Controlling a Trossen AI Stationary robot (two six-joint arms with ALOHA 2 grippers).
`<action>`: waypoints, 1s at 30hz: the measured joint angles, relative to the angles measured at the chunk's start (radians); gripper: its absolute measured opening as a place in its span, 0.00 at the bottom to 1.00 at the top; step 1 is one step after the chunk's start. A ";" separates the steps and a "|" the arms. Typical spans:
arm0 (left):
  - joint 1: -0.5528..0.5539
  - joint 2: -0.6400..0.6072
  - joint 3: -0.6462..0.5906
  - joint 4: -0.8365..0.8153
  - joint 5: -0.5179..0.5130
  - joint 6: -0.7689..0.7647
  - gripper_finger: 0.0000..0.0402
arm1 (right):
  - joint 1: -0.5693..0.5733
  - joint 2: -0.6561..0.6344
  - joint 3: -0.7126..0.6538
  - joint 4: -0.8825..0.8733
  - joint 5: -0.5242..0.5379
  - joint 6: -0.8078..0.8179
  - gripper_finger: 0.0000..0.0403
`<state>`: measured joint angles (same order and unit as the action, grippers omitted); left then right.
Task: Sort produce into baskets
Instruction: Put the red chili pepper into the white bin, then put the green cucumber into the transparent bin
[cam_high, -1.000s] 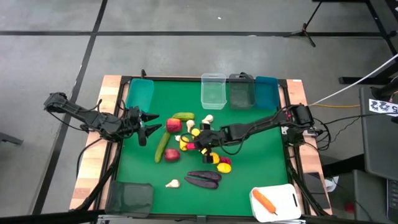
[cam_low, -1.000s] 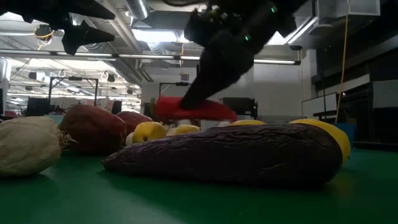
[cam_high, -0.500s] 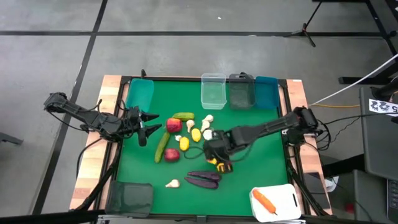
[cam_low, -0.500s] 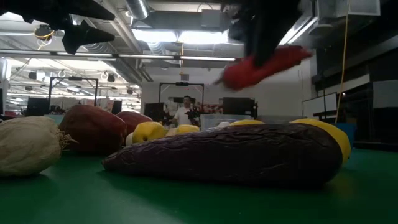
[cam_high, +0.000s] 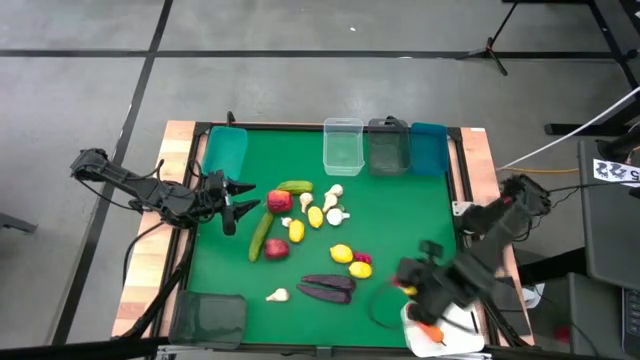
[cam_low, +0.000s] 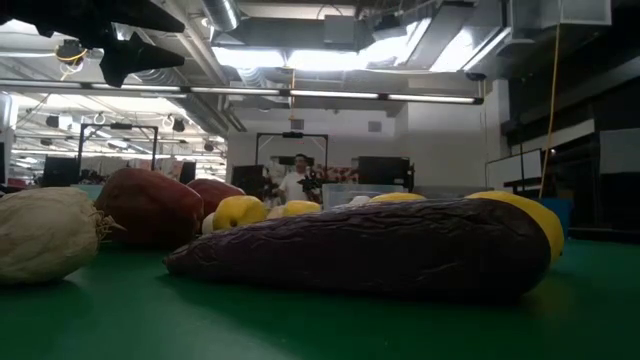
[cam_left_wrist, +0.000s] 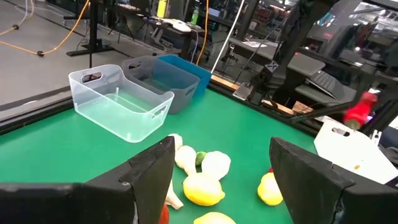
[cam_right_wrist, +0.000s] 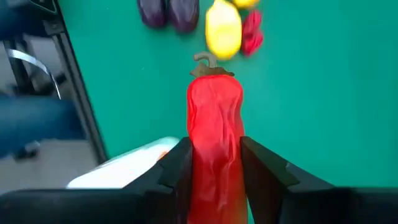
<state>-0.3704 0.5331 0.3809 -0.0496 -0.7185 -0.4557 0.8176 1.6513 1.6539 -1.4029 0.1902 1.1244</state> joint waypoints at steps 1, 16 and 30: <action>0.000 0.000 0.000 0.000 0.000 0.000 0.64 | 0.047 0.001 0.000 -0.003 0.014 0.089 0.30; 0.000 0.000 0.000 0.000 0.000 -0.010 0.64 | 0.405 0.112 0.000 -0.025 0.053 0.891 0.30; 0.000 0.000 0.000 0.000 0.000 -0.009 0.64 | 0.406 0.160 -0.001 -0.075 -0.035 0.915 0.57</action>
<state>-0.3706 0.5331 0.3809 -0.0494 -0.7185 -0.4652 1.2236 1.8114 1.6531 -1.4779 0.1549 2.0389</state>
